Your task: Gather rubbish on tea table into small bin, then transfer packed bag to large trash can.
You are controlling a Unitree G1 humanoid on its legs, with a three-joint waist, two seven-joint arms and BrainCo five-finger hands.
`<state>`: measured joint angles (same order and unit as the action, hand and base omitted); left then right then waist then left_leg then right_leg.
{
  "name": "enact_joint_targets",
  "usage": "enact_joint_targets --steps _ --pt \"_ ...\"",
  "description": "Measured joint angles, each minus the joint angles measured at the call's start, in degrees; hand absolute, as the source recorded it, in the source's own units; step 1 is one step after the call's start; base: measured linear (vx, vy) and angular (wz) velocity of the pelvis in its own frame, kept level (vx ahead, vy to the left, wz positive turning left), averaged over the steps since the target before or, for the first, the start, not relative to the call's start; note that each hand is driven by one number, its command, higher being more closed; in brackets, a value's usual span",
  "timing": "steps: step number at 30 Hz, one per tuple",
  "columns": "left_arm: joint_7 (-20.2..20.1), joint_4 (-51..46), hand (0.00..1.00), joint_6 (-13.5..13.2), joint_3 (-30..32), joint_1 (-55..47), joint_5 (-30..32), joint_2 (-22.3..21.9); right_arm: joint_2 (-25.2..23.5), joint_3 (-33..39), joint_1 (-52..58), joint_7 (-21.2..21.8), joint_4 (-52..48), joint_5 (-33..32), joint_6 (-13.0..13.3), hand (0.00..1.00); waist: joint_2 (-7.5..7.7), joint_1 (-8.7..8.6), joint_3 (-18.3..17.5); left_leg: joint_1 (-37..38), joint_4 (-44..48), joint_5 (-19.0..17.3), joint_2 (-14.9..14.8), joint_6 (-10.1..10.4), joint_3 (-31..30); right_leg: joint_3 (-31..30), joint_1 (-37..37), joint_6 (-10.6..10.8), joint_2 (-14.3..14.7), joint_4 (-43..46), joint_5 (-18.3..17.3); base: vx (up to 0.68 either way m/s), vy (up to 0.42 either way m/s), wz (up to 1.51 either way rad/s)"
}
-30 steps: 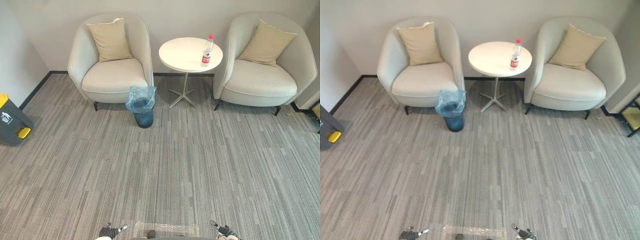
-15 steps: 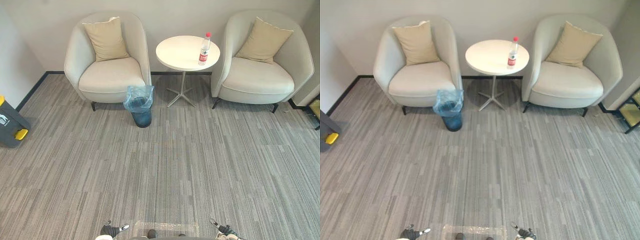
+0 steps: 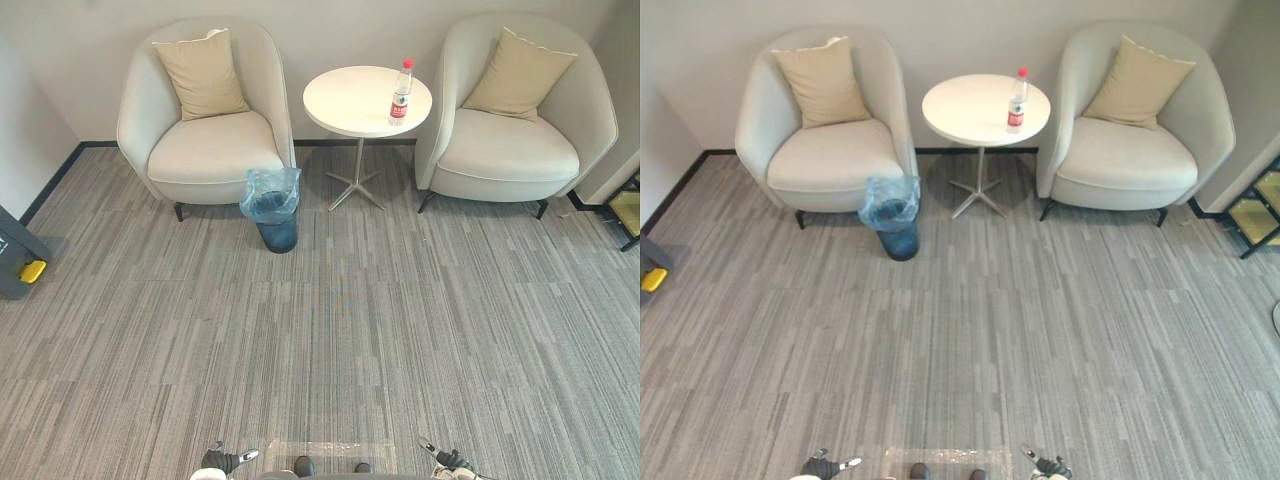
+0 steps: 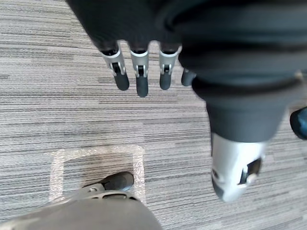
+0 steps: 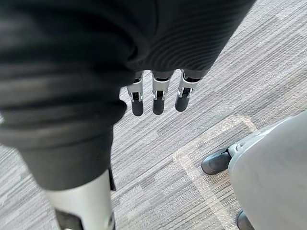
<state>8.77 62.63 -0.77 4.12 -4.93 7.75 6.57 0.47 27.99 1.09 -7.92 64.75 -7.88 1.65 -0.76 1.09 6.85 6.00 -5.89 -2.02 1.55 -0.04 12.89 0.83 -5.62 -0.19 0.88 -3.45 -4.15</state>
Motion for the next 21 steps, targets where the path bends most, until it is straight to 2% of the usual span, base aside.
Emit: enact_joint_targets --steps 3,6,8,9,11,13,14,16,17,18,19,20,21 --pt "0.1 0.0 0.00 0.2 -0.3 0.1 -0.1 -0.1 0.2 0.1 0.1 0.0 -0.2 -1.3 0.0 0.00 -0.37 -0.42 0.3 0.0 0.0 -0.3 -0.5 0.5 1.1 -1.1 0.4 0.0 0.4 0.1 0.0 0.03 -0.067 -0.22" --pt "0.1 0.0 0.00 0.5 -0.2 0.8 -0.1 0.0 0.0 1.2 0.0 0.0 -0.4 -1.8 0.1 0.00 -0.44 -0.47 1.0 -2.1 4.4 -2.8 -1.5 1.3 2.4 -1.6 1.7 -0.1 0.8 1.9 -0.7 0.03 -0.060 -0.17" --pt "0.1 -0.4 0.00 0.5 1.2 1.6 -0.1 0.1 -0.4 2.3 0.0 -0.1 -0.7 -2.3 0.0 0.00 -0.01 -0.45 2.4 -5.8 14.2 -6.2 -2.6 2.4 2.6 -1.9 2.2 -1.5 0.5 4.4 -2.4 0.06 -0.124 -0.09" --pt "0.1 -2.2 0.00 0.7 3.0 1.8 -0.1 -0.1 -0.6 2.5 0.1 -0.3 -1.0 -3.4 0.0 0.00 0.54 -0.33 3.3 -11.0 26.9 -7.7 -4.0 2.6 2.6 -2.5 2.5 -2.0 0.0 6.8 -3.8 0.04 -0.111 -0.12" --pt "0.2 -3.9 0.00 0.8 4.5 1.5 -0.4 -0.6 -1.0 2.1 0.2 -0.6 -1.4 -3.5 0.0 0.00 0.73 0.32 3.6 -15.4 36.7 -7.9 -5.5 2.6 2.5 -3.3 2.2 -2.6 0.0 8.4 -4.9 0.05 -0.070 -0.20" --pt "0.7 -4.6 0.00 0.8 5.6 1.1 -1.2 -1.7 -0.9 1.3 0.8 -1.3 -3.2 -3.7 0.0 0.00 -0.27 0.84 3.7 -18.8 43.4 -10.5 -7.2 3.2 2.4 -4.4 1.1 -3.2 0.2 9.2 -6.2 0.10 0.003 -0.23" --pt "1.1 -5.2 0.00 0.8 6.1 0.9 -1.7 -2.1 -0.7 0.7 1.1 -1.6 -3.8 -4.0 0.0 0.00 -0.65 0.86 3.8 -20.5 43.9 -11.5 -7.3 2.5 2.3 -5.0 0.2 -3.8 0.0 9.1 -7.2 0.20 0.095 -0.18" --pt "1.1 -5.9 0.00 0.8 6.5 0.6 -2.7 -2.2 -0.8 0.3 1.0 -1.8 -4.1 -4.0 0.0 0.00 -0.69 1.20 3.8 -22.8 39.7 -11.2 -7.1 2.2 2.4 -5.4 -0.4 -3.6 -0.7 9.0 -8.3 0.20 0.119 -0.13" --pt "1.2 -6.2 0.00 0.8 7.7 0.6 -3.0 -2.7 -0.8 0.3 1.0 -1.9 -4.8 -4.0 -0.1 0.00 -0.74 1.61 3.8 -24.0 33.8 -9.7 -6.4 1.5 2.4 -6.1 -0.5 -3.2 -1.4 9.0 -9.6 0.19 0.134 -0.28" --pt "1.3 -6.2 0.00 0.8 8.6 0.5 -3.3 -3.2 -0.8 0.0 0.9 -2.0 -5.3 -4.0 0.0 0.00 -0.88 2.12 3.7 -23.9 25.9 -6.5 -5.5 1.9 1.9 -7.1 -0.6 -2.2 -2.0 9.0 -10.9 0.25 0.178 -0.34" --pt "1.3 -6.2 0.00 0.8 8.6 0.4 -3.3 -3.3 -0.8 0.0 0.9 -2.0 -5.3 -4.0 0.0 0.00 -0.97 2.19 3.5 -23.8 24.0 -5.3 -5.2 1.8 1.4 -7.6 -0.6 -2.0 -2.1 9.1 -11.4 0.25 0.197 -0.51" --pt "1.2 -6.0 0.00 0.7 8.7 -0.3 -3.3 -3.1 -0.7 0.1 1.0 -2.1 -5.1 -3.8 -0.1 0.00 -0.21 2.57 3.2 -23.6 24.4 -2.3 -4.1 -0.5 1.3 -8.9 -0.9 -1.2 -3.3 9.7 -13.3 0.48 0.307 -0.51" --pt "1.2 -6.0 0.00 0.7 9.7 -0.6 -3.3 -2.4 -1.7 0.1 1.1 -2.1 -5.2 -3.5 -0.2 0.00 1.21 2.68 1.9 -23.4 25.2 -5.6 -3.0 -1.1 3.9 -9.2 -0.5 -0.4 -5.3 12.2 -14.1 0.42 0.262 -0.56"
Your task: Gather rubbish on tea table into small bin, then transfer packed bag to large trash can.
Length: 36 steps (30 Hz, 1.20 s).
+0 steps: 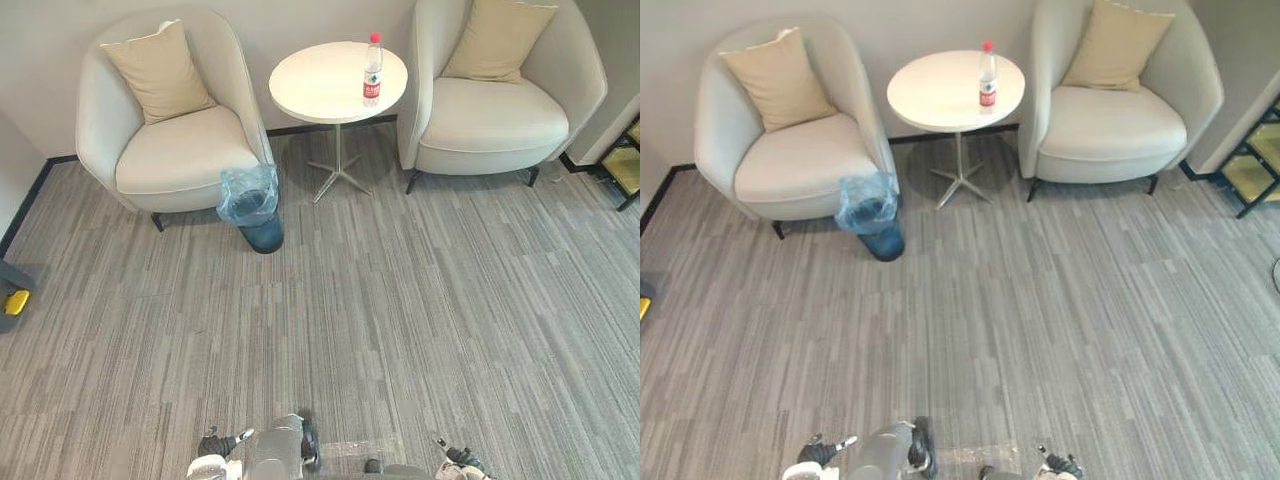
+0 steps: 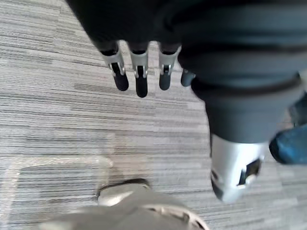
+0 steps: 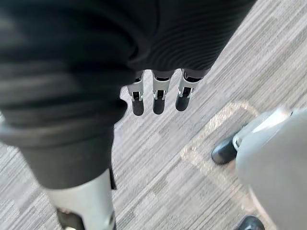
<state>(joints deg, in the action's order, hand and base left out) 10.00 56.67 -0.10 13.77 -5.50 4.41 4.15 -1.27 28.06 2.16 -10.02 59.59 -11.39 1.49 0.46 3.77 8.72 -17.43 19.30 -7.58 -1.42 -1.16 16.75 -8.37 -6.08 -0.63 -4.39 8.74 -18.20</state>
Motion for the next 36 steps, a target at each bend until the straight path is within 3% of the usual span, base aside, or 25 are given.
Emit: enact_joint_targets --steps 3,5,6,7,9,11,13,14,15,16,17,18,19,20,21,22,23,25,27,28,30,31,33,36 --pt "0.6 0.1 0.00 0.1 1.0 0.0 -1.2 -0.3 -0.7 0.0 0.2 0.2 -0.9 0.2 0.1 0.00 0.67 1.11 -0.3 4.4 -0.6 -2.3 0.9 -1.3 3.4 0.1 3.4 2.6 -1.3 11.6 -0.1 0.47 0.210 -0.62" --pt "1.1 0.1 0.00 0.4 0.7 0.5 -1.2 -0.3 -0.9 -0.7 0.3 0.6 -1.6 0.3 0.2 0.00 0.91 0.70 -0.6 11.6 -3.9 -4.1 2.5 -1.7 4.7 1.2 10.8 11.3 -2.1 33.0 3.6 0.47 0.239 -0.38" --pt "1.1 0.1 0.00 0.4 0.7 0.9 -1.2 -0.3 -0.9 -1.4 0.3 0.7 -2.1 0.3 0.2 0.00 0.93 0.32 -0.5 13.1 -4.7 -4.5 2.7 -1.6 4.6 1.7 13.2 12.6 -2.3 38.6 4.7 0.45 0.182 -0.15" --pt "1.1 0.5 0.00 0.6 0.4 1.8 -1.2 -0.4 -0.9 -2.0 0.3 1.0 -3.3 1.0 0.2 0.00 0.84 -0.24 -0.4 18.1 -7.1 -5.1 3.0 -0.8 4.6 5.2 18.8 12.1 -3.2 49.8 6.1 0.28 0.098 -0.06" --pt "1.1 0.7 0.00 0.6 0.4 2.8 -1.2 -1.3 -0.9 -2.5 0.4 1.0 -4.0 2.3 0.2 0.00 0.21 -0.48 -0.1 21.8 -9.5 -5.1 2.9 -0.8 4.5 8.8 22.6 9.8 -4.4 52.9 5.7 0.31 0.060 -0.04" --pt "0.9 1.4 0.00 0.6 0.4 4.4 -0.9 -3.7 -0.6 -2.6 0.2 1.1 -4.7 2.5 0.3 0.00 0.58 -0.97 0.2 27.0 -12.3 -5.3 2.6 -0.3 4.1 13.5 27.3 6.4 -6.0 49.6 3.6 0.41 -0.013 0.15" --pt "1.0 1.4 0.00 0.5 0.0 5.3 -1.2 -4.2 -0.7 -2.5 0.3 1.2 -4.6 2.5 0.2 0.00 0.54 -1.52 0.2 29.6 -13.1 -5.3 1.8 -0.3 3.3 16.5 29.0 5.1 -6.2 41.7 3.6 0.35 -0.108 0.33" --pt "1.0 1.4 0.00 0.4 -0.1 5.2 -1.2 -5.0 -0.8 -2.5 0.2 1.2 -4.6 2.4 0.3 0.00 0.39 -2.27 0.3 30.6 -13.3 -5.4 1.3 -0.2 2.6 17.5 29.0 3.7 -5.9 31.9 5.8 0.35 -0.179 0.52" --pt "1.0 1.3 0.00 0.4 -0.3 4.9 -1.2 -5.4 -0.7 -2.5 0.3 1.2 -4.5 2.5 0.3 0.00 0.54 -2.92 0.1 31.9 -13.9 -6.0 1.2 0.9 1.4 16.9 28.6 2.5 -5.0 23.5 10.4 0.37 -0.198 0.52" --pt "0.9 1.3 0.00 0.4 -0.3 4.7 -1.2 -5.3 -0.7 -2.6 0.3 1.3 -4.0 2.5 0.2 0.00 0.95 -2.97 -0.1 32.6 -14.5 -6.4 1.6 1.6 0.5 16.2 28.2 1.7 -4.8 20.0 14.0 0.44 -0.244 0.28" --pt "1.0 1.5 0.00 0.4 0.3 5.1 -1.1 -5.4 -0.5 -2.7 -0.1 1.7 -3.0 2.4 0.2 0.00 1.28 -2.95 -0.2 34.4 -15.0 -7.7 1.8 3.8 -1.6 15.8 28.5 1.1 -4.2 20.2 14.5 0.45 -0.265 -0.07" --pt "0.9 1.9 0.00 0.4 0.6 4.5 -1.1 -6.5 1.1 -3.3 -1.0 1.7 -2.1 2.7 0.2 0.00 -1.26 -2.68 -0.7 34.3 -13.5 -7.4 -0.5 4.2 -2.5 16.1 28.1 -0.1 -2.5 21.2 12.5 0.44 -0.274 -0.16" --pt "1.0 2.0 0.00 0.4 0.9 4.3 -1.1 -7.0 1.4 -3.5 -1.0 1.7 -1.9 2.6 0.2 0.00 -2.09 -2.70 -1.2 33.5 -11.6 -7.4 -1.2 4.2 -2.9 16.3 27.7 0.0 -2.2 20.7 11.6 0.48 -0.324 -0.24" --pt "1.0 1.9 0.00 0.4 1.1 4.3 -1.1 -7.7 1.8 -3.1 -1.0 1.8 -2.1 2.7 0.2 0.00 -3.30 -2.86 -1.3 30.3 -3.7 -7.5 -3.2 4.2 -4.0 17.0 26.1 -0.4 -0.9 19.2 10.2 0.46 -0.332 0.06" --pt "0.9 1.5 0.00 0.5 1.3 4.4 -1.1 -7.8 2.0 -2.3 -0.8 1.8 -2.2 2.6 0.1 0.00 -4.28 -3.27 -1.4 24.9 9.0 -6.1 -5.5 5.8 -6.2 17.8 23.3 -0.3 0.4 16.9 9.1 0.39 -0.276 0.12" --pt "0.8 1.2 0.00 0.4 1.3 4.4 -1.1 -7.8 2.0 -2.4 -0.6 1.8 -2.2 2.6 0.1 0.00 -4.47 -3.23 -1.3 22.9 13.9 -4.9 -6.6 6.6 -6.8 18.0 22.1 -0.6 0.8 16.2 8.7 0.40 -0.254 0.20" --pt "0.9 0.6 0.00 0.4 1.4 4.3 -1.2 -7.7 2.1 -3.0 0.1 1.5 -2.3 2.6 0.1 0.00 -4.54 -2.83 -0.8 17.3 26.9 -2.2 -10.0 7.2 -7.2 18.8 17.8 -1.3 2.4 13.8 7.8 0.31 -0.181 0.06" --pt "1.0 -0.5 0.00 0.3 1.1 4.3 -1.3 -7.4 2.3 -4.9 0.2 1.1 -1.9 2.5 0.1 0.00 -3.79 -1.90 -0.2 12.0 34.0 -4.4 -12.0 7.3 -5.7 19.3 12.6 -1.7 3.2 10.8 7.1 0.40 -0.191 -0.03" --pt "1.0 -1.8 0.00 -0.4 0.7 4.4 -1.8 -7.2 2.2 -5.2 0.1 1.0 -0.9 2.4 -0.1 0.00 -2.96 -0.99 0.1 7.9 30.5 -6.2 -11.7 5.9 -2.4 19.5 7.6 -1.6 3.1 6.7 7.1 0.30 -0.094 -0.09" --pt "1.0 -2.2 0.00 -0.7 0.4 4.6 -1.9 -7.3 2.2 -5.2 0.1 0.9 -0.6 2.4 -0.3 0.00 -2.72 -0.51 0.1 6.1 23.5 -6.5 -10.7 5.3 0.2 19.5 5.0 -1.1 3.0 4.3 6.9 0.28 -0.021 -0.02" --pt "1.0 -2.6 0.00 -0.8 0.3 4.6 -1.9 -7.5 2.2 -5.3 -0.2 0.9 -0.3 2.4 -0.3 0.00 -2.71 -0.36 0.1 4.8 9.7 -5.3 -8.1 4.9 1.7 19.3 2.4 0.5 2.7 1.9 6.0 0.33 0.029 -0.04" --pt "1.0 -2.5 0.00 -0.8 0.1 4.5 -1.9 -7.4 2.2 -5.2 -0.4 0.9 0.0 2.4 -0.4 0.00 -2.76 -0.27 0.1 4.9 -0.7 -2.3 -6.2 5.0 1.3 19.0 1.0 1.1 2.7 0.5 5.6 0.39 0.113 -0.17" --pt "1.0 -2.0 0.00 -0.7 -0.2 4.6 -1.8 -6.8 1.7 -4.7 -0.6 0.9 0.5 2.5 -0.5 0.00 -1.66 0.27 -0.5 6.1 -4.8 5.1 -3.8 2.2 -0.2 16.8 -0.6 2.4 2.2 -0.6 4.7 0.51 0.176 -0.36" --pt "1.0 -1.4 0.00 -0.6 -0.1 4.9 -1.7 -5.2 -0.5 -4.8 -0.3 0.9 0.3 2.8 -0.5 0.00 1.45 0.19 -1.8 8.2 -4.3 3.0 -1.2 0.0 3.1 12.9 -1.0 3.7 -1.1 1.8 4.4 0.51 0.139 -0.35"
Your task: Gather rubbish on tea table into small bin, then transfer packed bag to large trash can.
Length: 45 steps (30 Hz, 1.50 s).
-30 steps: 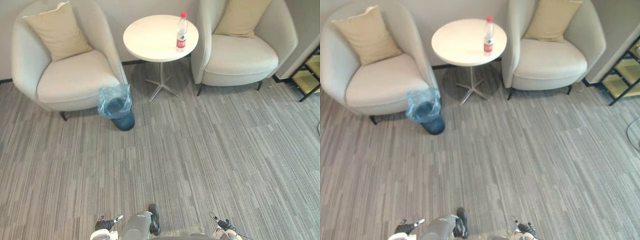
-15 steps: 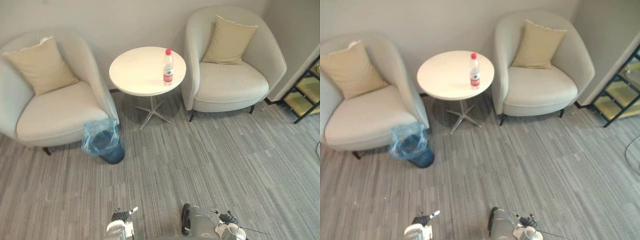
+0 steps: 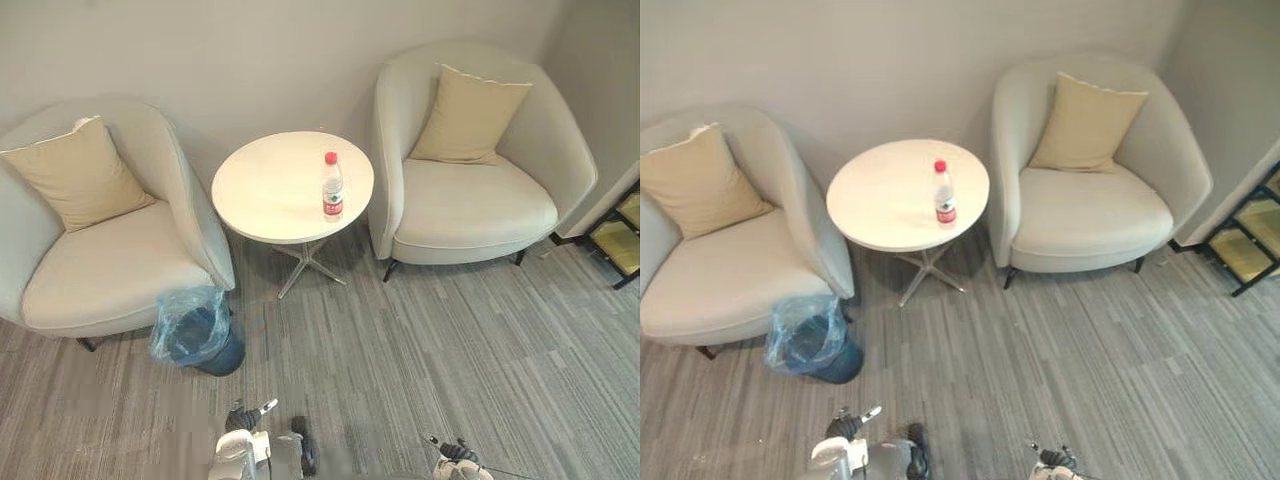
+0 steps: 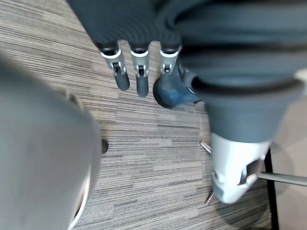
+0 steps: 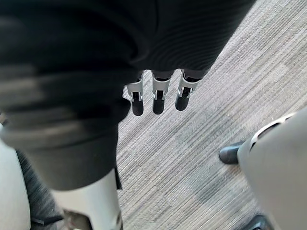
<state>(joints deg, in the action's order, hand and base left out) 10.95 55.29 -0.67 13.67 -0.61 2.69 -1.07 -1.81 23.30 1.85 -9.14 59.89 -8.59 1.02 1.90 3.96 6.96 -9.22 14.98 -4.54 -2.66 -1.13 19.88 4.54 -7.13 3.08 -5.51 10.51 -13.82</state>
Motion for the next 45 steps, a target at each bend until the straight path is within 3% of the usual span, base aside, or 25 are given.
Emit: enact_joint_targets --steps 1,2,3,4,5,7,9,11,12,13,14,16,18,21,22,24,26,27,28,29,30,35,42,45 --pt "0.0 0.1 0.00 0.0 -0.2 0.0 0.0 0.1 -0.1 -0.1 -0.1 0.1 -0.2 0.0 0.0 0.00 0.16 0.44 0.0 1.4 -0.4 -0.3 0.4 -0.3 0.7 -1.6 1.7 0.1 -0.5 4.5 0.1 0.42 0.162 -0.44" --pt "0.0 0.5 0.00 0.1 -0.7 0.0 0.0 0.1 -0.1 -0.3 -0.1 0.2 -0.5 0.4 0.2 0.00 -0.12 0.70 -0.1 4.1 -2.0 -1.6 0.5 -0.2 1.2 -2.7 5.3 1.8 -0.7 14.4 0.7 0.53 0.220 -0.46" --pt "0.0 0.6 0.00 0.5 -1.2 0.1 0.0 0.2 0.3 -1.1 -0.1 0.3 -1.4 1.5 0.4 0.00 -0.82 0.53 0.3 8.1 -3.8 -4.1 0.6 0.4 0.8 -2.6 11.3 5.9 -1.5 29.3 2.9 0.44 0.177 -0.31" --pt "0.0 0.9 0.00 0.6 -1.2 0.2 0.0 0.3 0.3 -1.3 0.1 0.3 -1.8 1.8 0.5 0.00 -0.68 0.35 0.3 9.4 -4.2 -5.1 0.9 0.4 0.6 -2.2 13.0 6.4 -2.0 33.8 3.1 0.44 0.128 0.00" --pt "0.1 1.9 0.00 0.9 -1.1 0.4 0.0 0.6 0.2 -1.7 0.6 0.4 -2.9 1.8 0.6 0.00 -0.51 -0.12 0.5 12.6 -4.6 -5.9 1.5 0.6 0.1 -0.9 16.4 5.6 -3.8 41.8 2.6 0.38 0.041 0.25" --pt "0.0 2.8 0.00 1.1 -1.1 0.6 0.0 0.3 0.5 -1.7 0.7 0.5 -2.9 1.9 0.7 0.00 -0.65 -0.61 0.5 16.9 -6.2 -6.6 1.4 0.8 -0.6 2.5 19.4 3.8 -5.7 43.9 0.8 0.32 -0.001 0.30" --pt "0.0 3.2 0.00 1.0 -1.1 0.6 -0.1 0.0 0.6 -1.5 0.7 0.6 -3.0 1.9 0.7 0.00 -0.89 -0.95 0.6 20.3 -8.5 -6.6 0.8 0.8 -1.6 6.2 21.8 1.8 -6.7 39.0 -1.0 0.32 -0.065 0.36" --pt "0.1 3.8 0.00 1.0 -1.0 1.1 -0.1 -0.2 0.9 -1.5 0.6 0.7 -2.8 1.9 0.7 0.00 -1.40 -1.28 0.9 22.8 -9.9 -7.4 -0.8 2.2 -4.0 5.3 23.4 1.0 -4.6 26.6 0.0 0.34 -0.176 0.61" --pt "0.1 3.8 0.00 1.0 -0.9 1.1 -0.1 -0.3 1.5 -1.5 0.5 0.7 -2.7 1.9 0.7 0.00 -1.53 -1.43 1.0 23.5 -9.9 -8.1 -1.2 3.2 -5.1 3.8 23.6 1.0 -3.4 23.0 1.2 0.37 -0.267 0.71" --pt "0.0 3.8 0.00 1.0 -0.2 0.8 0.0 -0.2 1.3 -1.6 0.8 0.7 -2.3 1.9 0.6 0.00 -0.90 -1.51 0.8 23.5 -9.8 -9.1 -1.1 4.8 -6.9 -0.1 22.8 0.6 -1.8 15.2 5.3 0.40 -0.295 0.65" --pt "0.1 4.0 0.00 1.1 1.5 1.1 0.0 -1.2 1.9 -1.6 0.8 0.9 -1.7 1.7 0.7 0.00 -1.97 -1.62 0.9 24.6 -9.7 -9.8 -1.9 5.9 -9.5 -1.2 22.6 -1.1 -0.6 15.4 8.5 0.40 -0.287 0.49" --pt "0.1 4.0 0.00 1.0 3.0 0.8 0.0 -3.1 3.2 -1.6 0.2 0.9 -1.5 1.8 0.7 0.00 -4.31 -1.02 0.8 23.8 -7.6 -9.6 -3.8 5.9 -9.8 0.1 21.9 -1.9 0.5 15.4 6.0 0.39 -0.256 0.19" --pt "0.0 4.3 0.00 1.1 2.7 0.6 0.0 -3.1 3.6 -1.6 0.2 1.0 -1.4 1.8 0.7 0.00 -5.24 -1.77 0.9 21.9 -3.1 -9.0 -5.3 6.5 -11.4 2.3 20.0 -2.8 0.7 15.3 4.0 0.32 -0.230 0.43" --pt "0.0 2.8 0.00 1.0 2.7 0.8 0.0 -3.0 3.5 -2.1 1.0 0.7 -1.2 1.7 0.6 0.00 -4.40 -1.66 1.5 14.2 15.1 -5.9 -8.6 9.5 -12.4 6.1 12.8 -3.6 0.6 10.6 2.8 0.27 -0.223 0.70" --pt "0.0 2.0 0.00 0.8 2.5 0.7 0.0 -3.0 3.5 -3.0 1.0 0.6 -0.8 1.7 0.6 0.00 -4.12 -0.99 1.7 11.2 21.5 -6.6 -10.1 9.6 -10.5 7.3 9.9 -3.9 0.5 8.4 2.8 0.22 -0.124 0.39" --pt "0.0 1.4 0.00 0.6 1.7 0.6 0.0 -3.0 3.5 -3.4 0.9 0.5 -0.5 1.6 0.6 0.00 -3.93 -0.93 1.7 8.4 22.7 -8.2 -10.6 8.0 -7.5 8.2 7.4 -3.8 0.2 6.3 2.8 0.15 -0.034 0.19" --pt "0.0 1.0 0.00 0.2 0.4 0.6 0.0 -2.5 3.4 -3.4 0.7 0.5 -0.5 1.6 0.6 0.00 -3.75 -0.75 1.8 6.0 15.1 -9.0 -9.3 7.0 -5.5 8.4 6.3 -3.2 -0.4 5.0 3.0 0.14 0.071 0.06" --pt "0.0 1.0 0.00 0.1 -0.1 0.8 0.0 -2.4 3.4 -3.8 0.5 0.5 -0.6 1.7 0.6 0.00 -3.58 -0.82 1.9 5.4 3.9 -6.0 -7.3 6.2 -5.8 8.4 5.8 -1.9 -1.2 5.0 2.9 0.18 0.141 0.02" --pt "0.0 1.0 0.00 0.1 -0.2 0.8 0.0 -2.4 3.4 -3.8 0.5 0.5 -0.6 1.7 0.6 0.00 -3.60 -0.82 1.9 5.4 3.0 -5.4 -7.2 6.2 -5.9 8.4 5.8 -1.8 -1.2 5.0 2.9 0.20 0.178 -0.02" --pt "-0.1 1.2 0.00 0.1 -0.8 1.0 0.1 -2.3 3.5 -4.2 0.7 0.5 -0.2 1.8 0.5 0.00 -3.19 -0.53 1.7 5.9 -0.5 -1.7 -5.4 6.6 -6.9 7.4 6.1 -0.1 -1.6 5.2 2.4 0.18 0.180 0.01" --pt "0.0 1.3 0.00 0.1 -1.1 0.7 0.4 -1.1 2.7 -5.8 1.0 0.5 -0.5 1.9 0.6 0.00 -1.29 -0.65 1.0 6.9 -2.9 -1.2 -3.3 5.8 -6.3 6.7 5.8 1.2 -3.2 3.6 2.6 0.15 0.148 0.01" --pt "0.0 2.2 0.00 0.1 -2.2 0.8 0.7 0.4 1.5 -7.9 1.5 0.3 -0.7 3.8 0.7 0.00 1.06 -0.58 -0.6 9.7 -7.4 -0.7 0.2 4.5 -5.6 6.0 4.3 2.3 -5.7 1.3 3.2 0.11 0.136 -0.02" --pt "0.0 3.8 0.00 0.1 -6.6 0.4 1.9 2.0 2.3 -11.7 2.0 -0.8 -5.1 6.5 1.3 0.00 -0.22 -0.84 -1.5 11.3 -10.9 0.4 2.0 3.7 -8.3 6.3 2.4 2.5 -5.8 -1.5 3.4 0.08 0.038 0.10" --pt "0.1 3.9 0.00 -0.1 -8.7 -0.1 2.7 3.1 4.4 -15.6 4.4 -1.0 -15.3 9.6 1.9 0.00 -0.13 -0.95 -1.5 11.3 -11.0 0.6 1.8 3.9 -9.9 6.3 1.4 2.6 -5.2 -3.1 4.0 0.03 -0.039 0.13"
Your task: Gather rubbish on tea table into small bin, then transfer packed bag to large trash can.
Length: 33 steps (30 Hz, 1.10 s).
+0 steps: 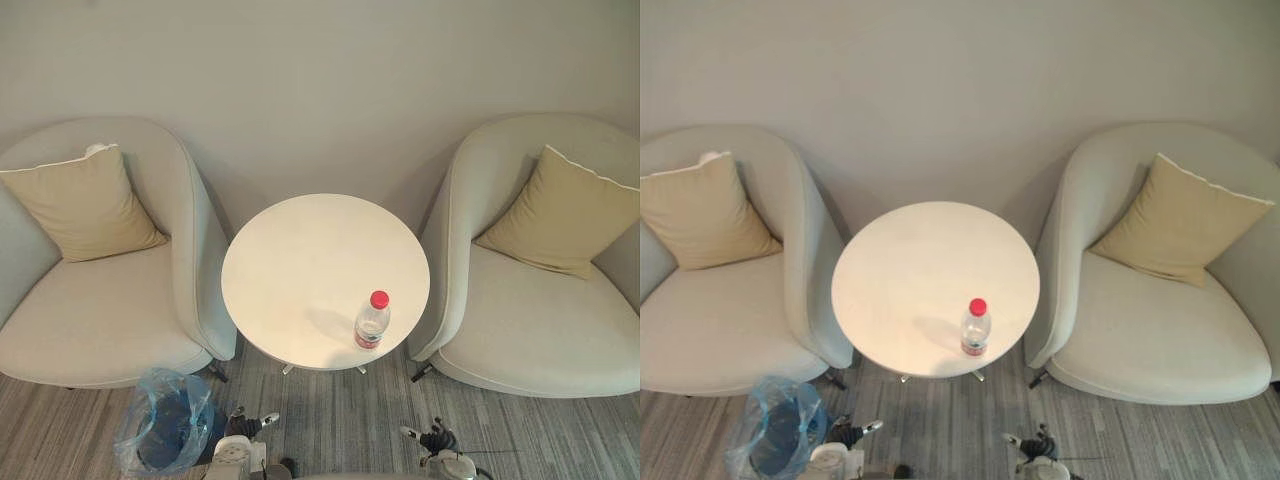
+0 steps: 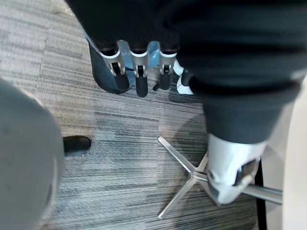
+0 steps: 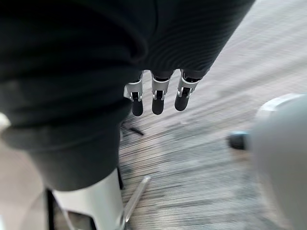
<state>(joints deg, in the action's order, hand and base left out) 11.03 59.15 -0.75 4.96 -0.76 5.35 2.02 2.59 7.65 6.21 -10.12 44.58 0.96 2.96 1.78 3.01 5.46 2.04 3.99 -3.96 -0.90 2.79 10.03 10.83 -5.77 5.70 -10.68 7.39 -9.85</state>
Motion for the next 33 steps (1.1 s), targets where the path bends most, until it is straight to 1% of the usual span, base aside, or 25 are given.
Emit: enact_joint_targets --steps 2,4,5,6,10,13,15,18,19,26,30,33 --pt "0.0 0.0 0.00 -0.2 -1.7 -0.8 0.7 1.0 2.8 -1.6 1.1 0.1 -7.9 3.6 1.3 0.00 -0.18 -0.01 -0.1 -0.2 -0.3 0.1 -0.1 -0.1 -1.4 -0.7 -0.1 -0.3 0.6 -1.6 1.2 0.01 -0.007 -0.14" --pt "0.0 0.0 0.00 -0.2 -2.1 -1.6 1.2 1.7 3.9 -2.2 1.5 0.1 -12.0 4.2 2.1 0.00 -0.17 -0.12 -0.1 -0.1 -1.0 0.4 -0.2 -0.1 -1.9 -1.1 -0.1 -0.5 0.9 -2.8 2.1 -0.01 0.002 -0.15" --pt "0.0 -0.1 0.00 -0.3 -2.3 -1.6 1.3 1.8 4.4 -2.2 2.0 0.2 -14.3 5.5 2.6 0.00 -0.06 -0.23 0.0 -0.2 -1.2 0.5 -0.2 -0.2 -2.0 -1.3 -0.1 -0.4 0.9 -3.3 2.7 -0.02 0.021 -0.09" --pt "0.0 0.0 0.00 -0.8 -2.7 -1.6 1.4 1.9 4.8 -2.3 2.8 0.5 -16.4 6.0 3.1 0.00 0.06 -0.22 0.0 -0.4 -1.2 0.5 -0.2 -0.2 -2.1 -1.5 -0.1 -0.6 1.0 -3.9 3.1 -0.02 0.029 -0.04" --pt "-0.1 0.0 0.00 -1.3 -3.9 -1.7 1.4 2.6 4.7 -4.4 4.6 1.3 -19.9 8.2 3.6 0.00 0.44 -0.27 -0.2 -0.8 -1.2 0.7 0.2 -0.4 -2.9 -2.0 0.0 -0.5 0.9 -4.9 3.7 -0.04 0.027 -0.01" --pt "-0.1 -0.1 0.00 -1.4 -4.0 -1.7 1.5 2.6 4.8 -6.2 5.0 1.8 -22.1 10.0 4.0 0.00 0.55 -0.29 -0.1 -1.1 -1.4 1.4 0.4 -0.5 -3.7 -2.0 0.0 -0.4 0.8 -5.1 3.7 -0.07 -0.006 0.09" --pt "-0.2 -0.2 0.00 -1.5 -4.4 -1.7 2.0 2.7 5.1 -7.5 4.8 2.4 -24.5 10.3 4.8 0.00 0.50 -0.27 0.0 -1.1 -2.5 2.4 0.6 -0.3 -5.5 -1.9 0.2 -0.2 0.9 -5.4 3.8 -0.10 -0.022 0.13" --pt "-0.2 -0.4 0.00 -1.6 -4.5 -1.8 2.4 2.7 6.3 -9.0 4.3 2.9 -26.3 10.3 5.5 0.00 0.41 -0.18 0.1 -1.0 -3.9 3.5 0.7 -0.2 -6.3 -1.6 0.5 0.2 0.9 -5.5 4.0 -0.07 -0.013 0.10" --pt "-0.3 -0.8 0.00 -1.6 -4.4 -1.8 2.4 2.7 7.1 -9.7 3.1 2.9 -26.3 10.3 5.6 0.00 0.27 -0.04 0.6 -1.1 -4.4 3.8 1.1 -0.2 -7.7 -1.6 0.6 0.4 0.9 -5.6 4.2 -0.06 -0.001 0.03" --pt "-1.2 -2.5 0.00 -1.6 -4.4 -2.0 2.4 2.8 7.5 -11.5 -0.2 2.7 -26.4 10.4 5.6 0.00 -0.13 0.31 1.8 -2.2 -5.2 4.3 1.7 -0.4 -10.3 -0.3 0.9 0.6 0.7 -5.7 4.3 -0.01 0.000 0.12" --pt "-1.2 -3.0 0.00 -1.7 -4.5 -2.0 2.4 2.8 7.5 -12.3 -2.6 1.9 -26.4 10.4 5.6 0.00 -0.81 0.43 2.4 -2.2 -5.2 4.3 1.8 -0.4 -11.5 0.2 0.4 0.7 0.8 -5.9 4.4 0.05 -0.018 0.13" --pt "-1.2 -3.7 0.00 -1.7 -4.9 -2.0 2.4 2.8 7.4 -12.4 -4.0 0.4 -26.4 10.3 5.6 0.00 -1.18 0.48 3.3 -2.2 -5.2 4.3 1.8 -0.4 -12.3 0.2 0.3 0.7 0.9 -5.9 4.4 0.03 -0.017 0.04"
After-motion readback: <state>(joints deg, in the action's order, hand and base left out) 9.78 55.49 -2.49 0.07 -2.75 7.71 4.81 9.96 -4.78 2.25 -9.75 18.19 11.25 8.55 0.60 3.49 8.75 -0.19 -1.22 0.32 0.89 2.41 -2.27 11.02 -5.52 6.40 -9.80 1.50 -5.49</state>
